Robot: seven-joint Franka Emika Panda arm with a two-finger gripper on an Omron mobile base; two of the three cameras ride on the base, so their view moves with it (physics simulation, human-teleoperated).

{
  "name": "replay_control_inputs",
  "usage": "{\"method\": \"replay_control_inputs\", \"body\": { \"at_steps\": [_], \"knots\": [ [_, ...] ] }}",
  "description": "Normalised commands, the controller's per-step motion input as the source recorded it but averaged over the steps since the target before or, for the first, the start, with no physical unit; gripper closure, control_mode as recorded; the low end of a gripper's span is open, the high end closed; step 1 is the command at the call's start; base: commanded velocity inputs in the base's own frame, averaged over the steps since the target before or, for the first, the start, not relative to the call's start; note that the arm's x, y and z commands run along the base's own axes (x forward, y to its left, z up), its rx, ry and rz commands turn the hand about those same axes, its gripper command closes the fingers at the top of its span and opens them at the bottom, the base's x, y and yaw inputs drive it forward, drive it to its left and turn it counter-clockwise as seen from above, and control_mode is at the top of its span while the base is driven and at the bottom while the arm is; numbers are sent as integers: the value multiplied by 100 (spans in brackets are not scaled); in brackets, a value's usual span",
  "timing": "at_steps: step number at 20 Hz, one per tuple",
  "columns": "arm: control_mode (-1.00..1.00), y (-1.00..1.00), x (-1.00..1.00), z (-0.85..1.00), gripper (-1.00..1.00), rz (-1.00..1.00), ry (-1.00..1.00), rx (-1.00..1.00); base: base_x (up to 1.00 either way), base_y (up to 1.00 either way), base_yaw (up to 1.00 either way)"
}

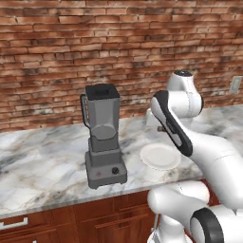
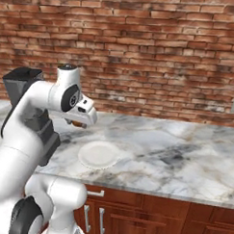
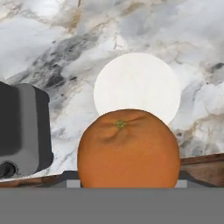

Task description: Pick the two tangerines from the fridge and place them on the plate next to the blender to make a fruit smoothie.

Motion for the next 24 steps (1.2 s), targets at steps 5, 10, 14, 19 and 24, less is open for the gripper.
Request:
{"method": "replay_control_inputs", "body": {
  "at_steps": [5,10,14,19,24],
  "knots": [
    [-100,-17,82,-100,100,0,7,0,0,0,0],
    [-100,-17,44,-98,100,0,-1,0,0,0,0],
    [-100,-26,15,-96,100,0,0,-3,0,0,0],
    [-100,-8,47,-77,-100,3,-2,-11,0,0,0],
    [-100,-1,51,-41,-100,0,-5,-6,0,0,0]
  ]
}}
